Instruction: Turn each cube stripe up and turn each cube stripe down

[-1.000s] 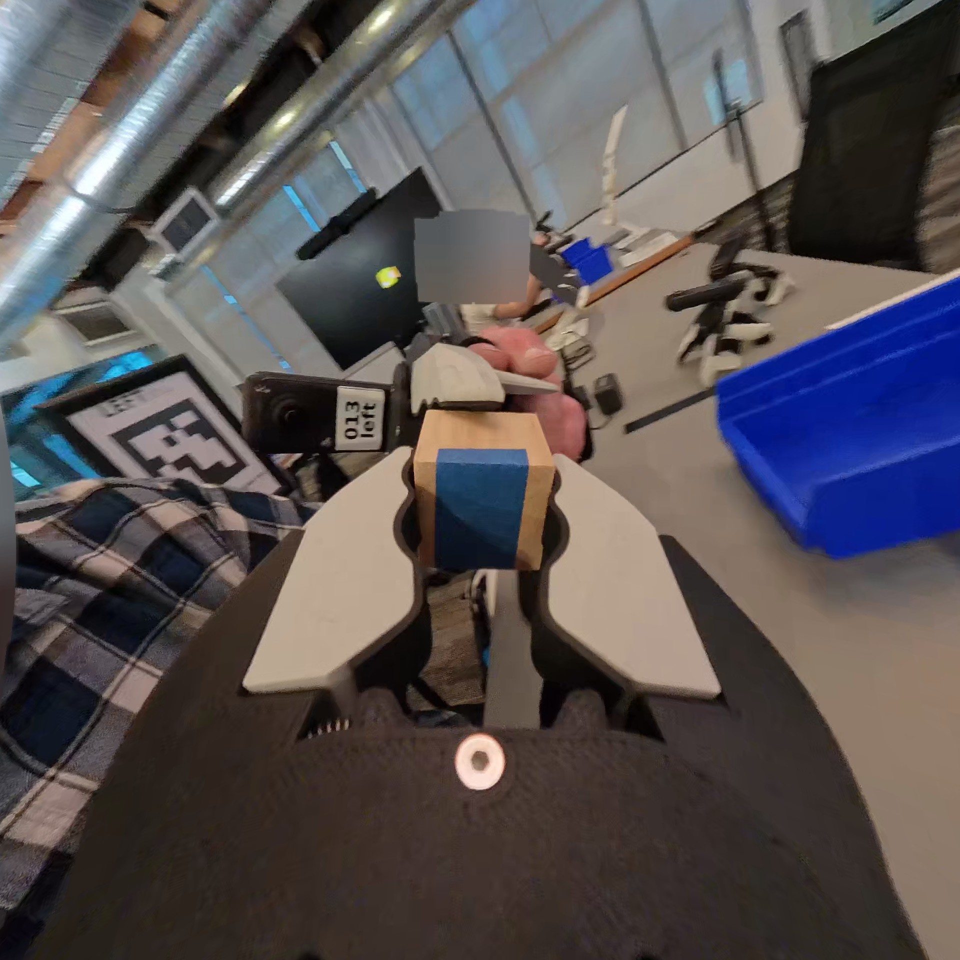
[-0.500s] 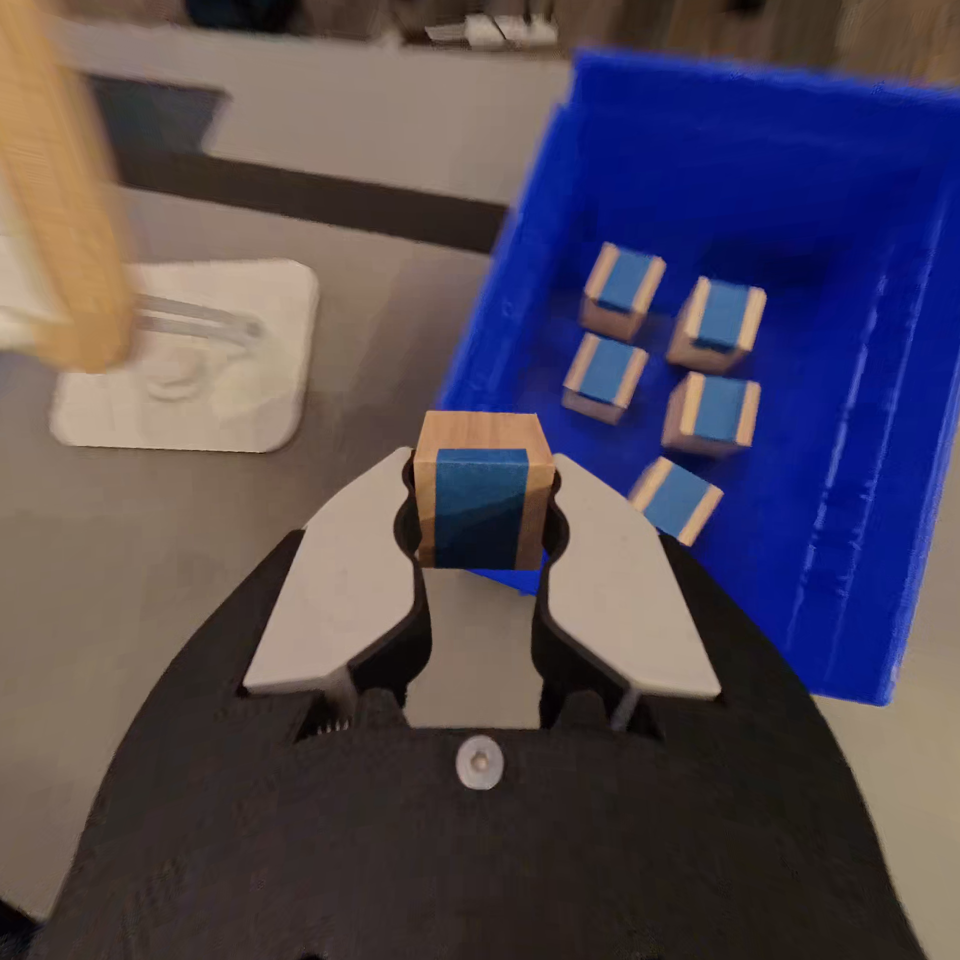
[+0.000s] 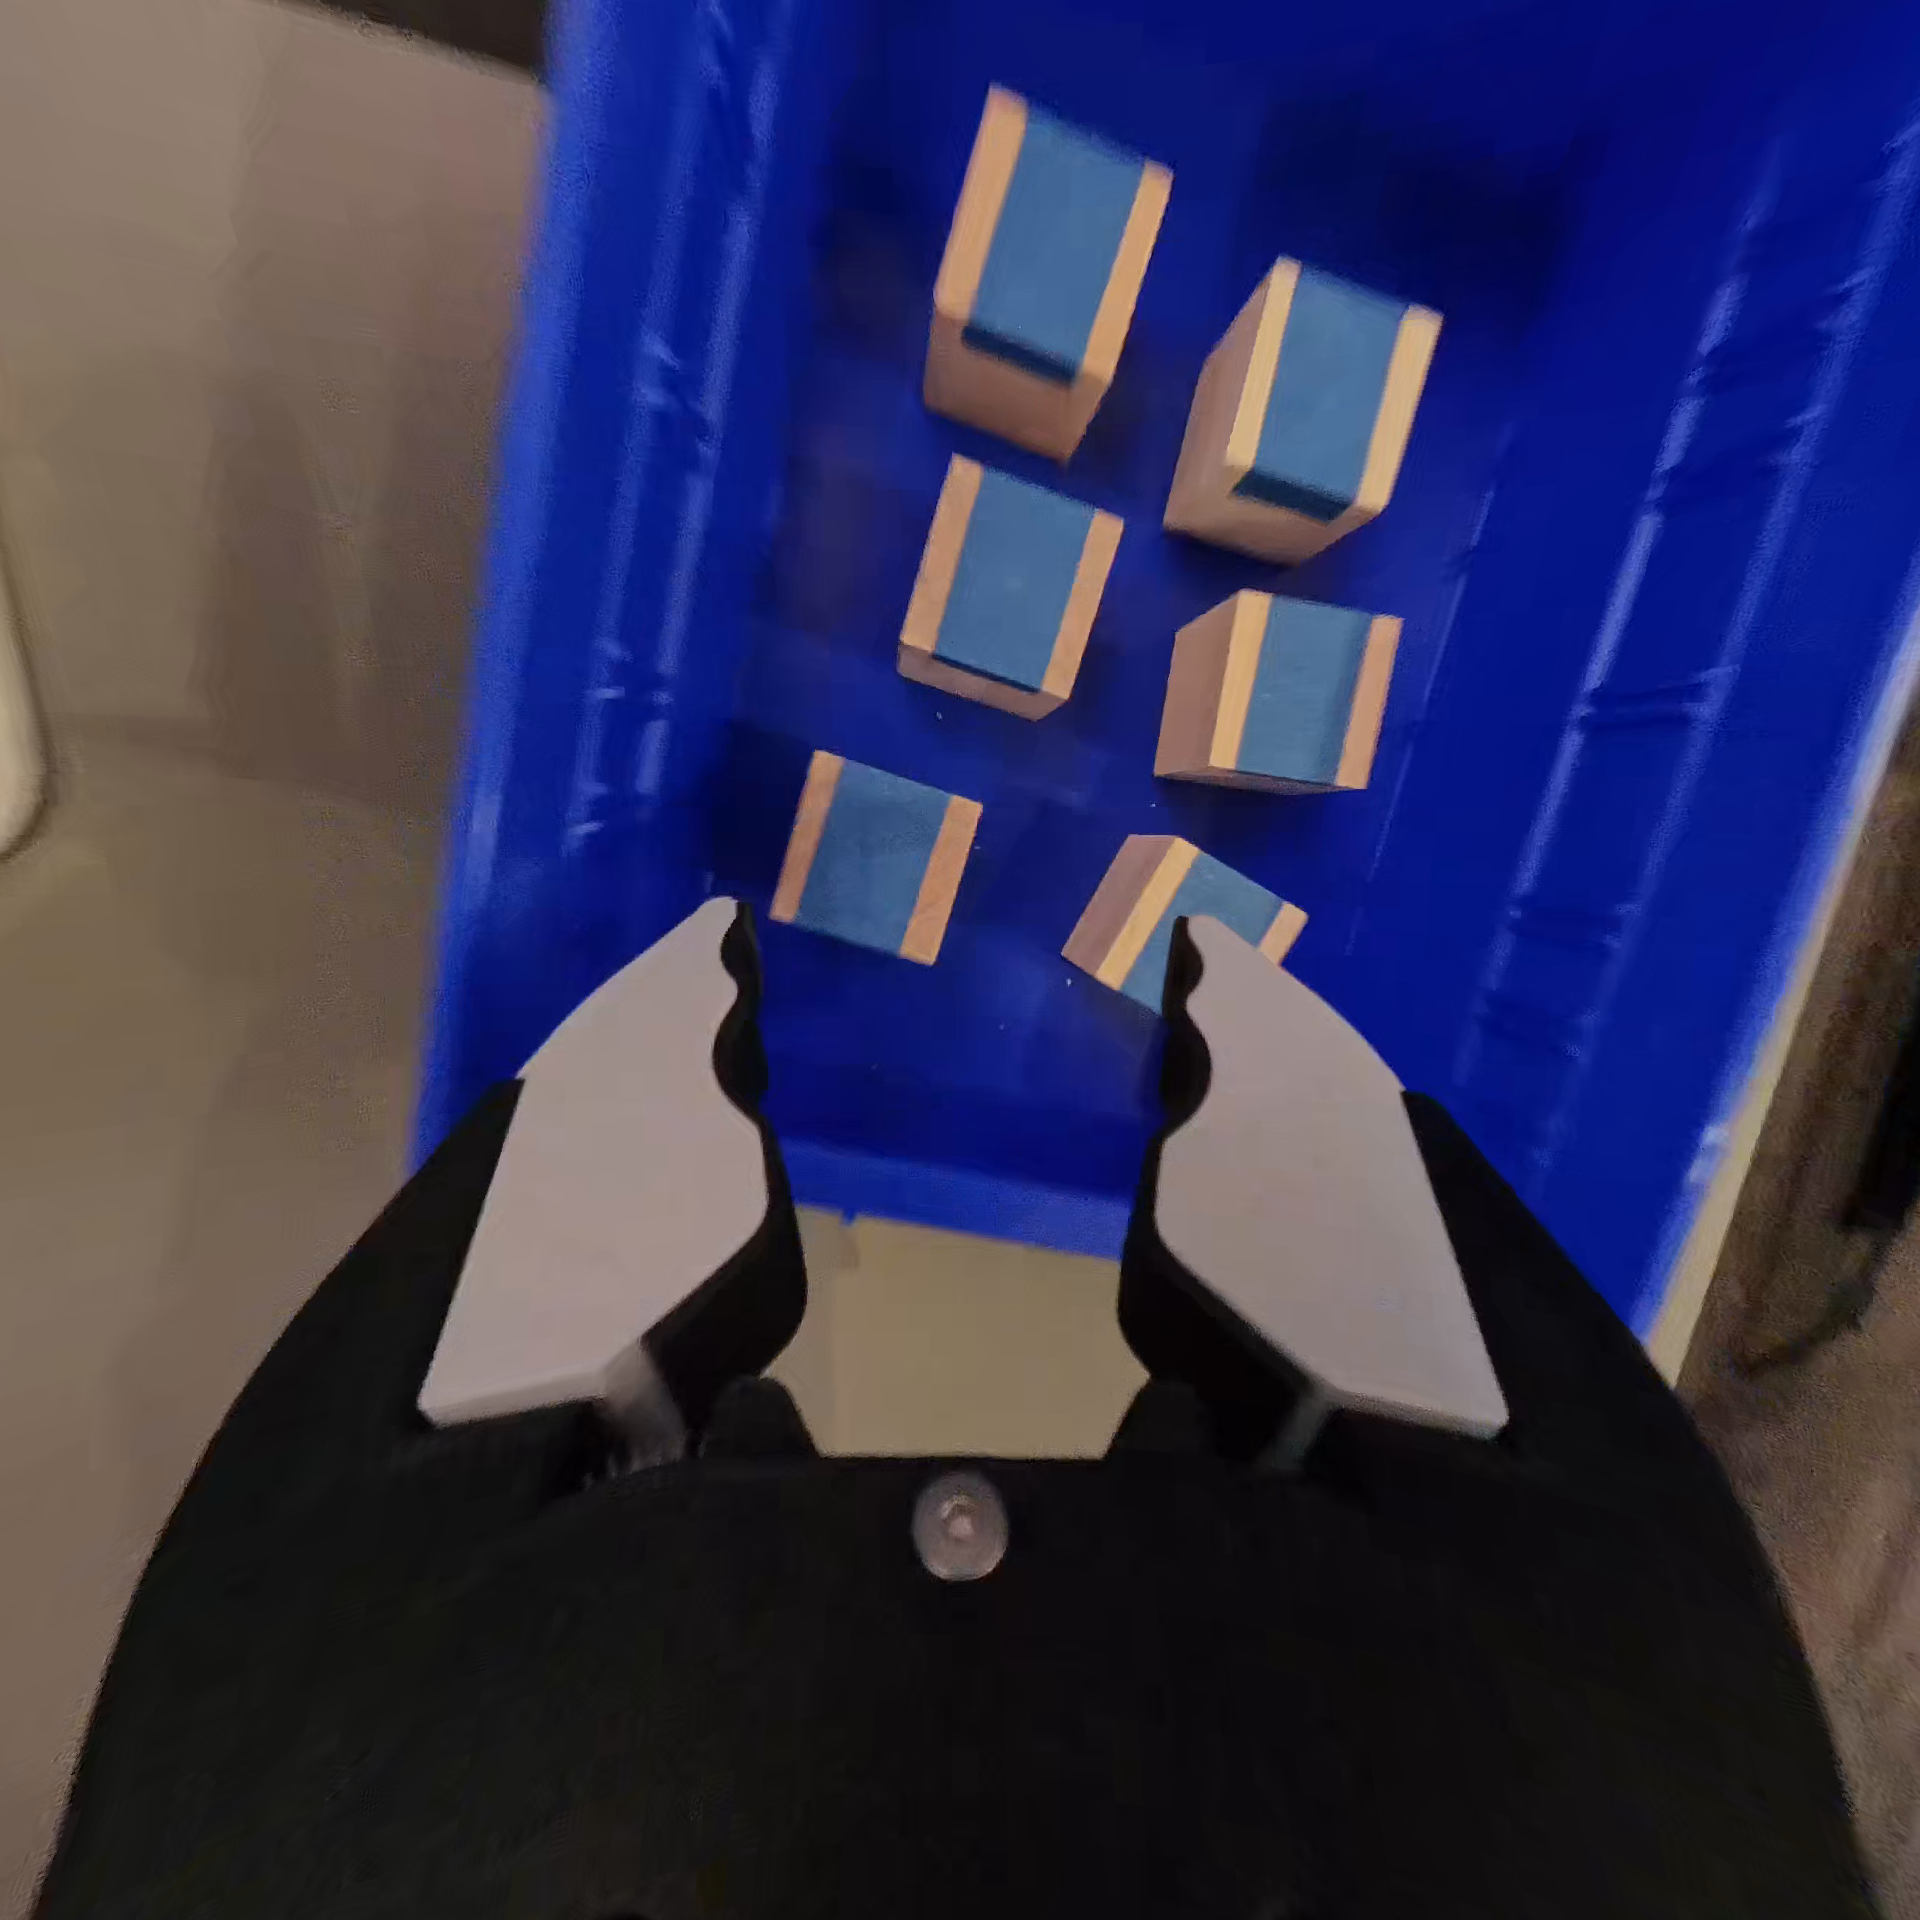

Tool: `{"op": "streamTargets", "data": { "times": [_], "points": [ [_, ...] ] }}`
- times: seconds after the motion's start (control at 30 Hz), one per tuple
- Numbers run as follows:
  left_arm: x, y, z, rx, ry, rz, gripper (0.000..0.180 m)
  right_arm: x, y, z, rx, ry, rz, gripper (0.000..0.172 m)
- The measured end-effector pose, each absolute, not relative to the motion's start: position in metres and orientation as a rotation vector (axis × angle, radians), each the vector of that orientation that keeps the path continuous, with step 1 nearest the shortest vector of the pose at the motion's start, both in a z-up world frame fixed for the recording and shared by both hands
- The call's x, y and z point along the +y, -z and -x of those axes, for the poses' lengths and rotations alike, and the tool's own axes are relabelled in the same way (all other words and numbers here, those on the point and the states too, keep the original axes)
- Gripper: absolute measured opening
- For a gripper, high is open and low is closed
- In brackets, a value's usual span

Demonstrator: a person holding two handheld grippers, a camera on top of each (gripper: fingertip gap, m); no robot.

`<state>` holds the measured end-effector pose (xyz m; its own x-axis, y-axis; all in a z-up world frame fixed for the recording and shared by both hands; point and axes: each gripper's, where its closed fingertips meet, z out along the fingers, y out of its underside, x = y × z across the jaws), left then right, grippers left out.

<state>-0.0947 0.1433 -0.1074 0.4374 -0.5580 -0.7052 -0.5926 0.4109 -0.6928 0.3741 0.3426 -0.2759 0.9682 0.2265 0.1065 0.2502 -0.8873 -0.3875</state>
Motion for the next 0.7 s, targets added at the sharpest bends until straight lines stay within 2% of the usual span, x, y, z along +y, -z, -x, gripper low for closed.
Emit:
{"op": "streamTargets", "data": {
  "times": [0.13,0.3,0.4,0.5,0.7],
  "points": [
    [0.135,0.104,0.097,1.19,-0.02,1.239,0.0,0.317,0.211,-0.371,-0.373,0.023,2.545,0.062],
    [0.12,0.107,0.096,1.167,-0.014,1.275,0.0,0.257,0.171,-0.341,-0.494,-0.098,2.375,0.05],
    [0.107,0.118,0.09,1.158,0.03,1.321,0.0,0.213,0.156,-0.312,-0.537,-0.242,2.192,0.027],
    [0.1,0.142,0.09,1.188,0.005,1.371,0.0,0.174,0.174,-0.282,-0.546,-0.542,2.091,0.013],
    [0.101,0.192,0.128,1.006,0.106,1.581,0.0,0.14,0.266,-0.274,-0.445,-0.839,2.062,0.014]
  ]
}}
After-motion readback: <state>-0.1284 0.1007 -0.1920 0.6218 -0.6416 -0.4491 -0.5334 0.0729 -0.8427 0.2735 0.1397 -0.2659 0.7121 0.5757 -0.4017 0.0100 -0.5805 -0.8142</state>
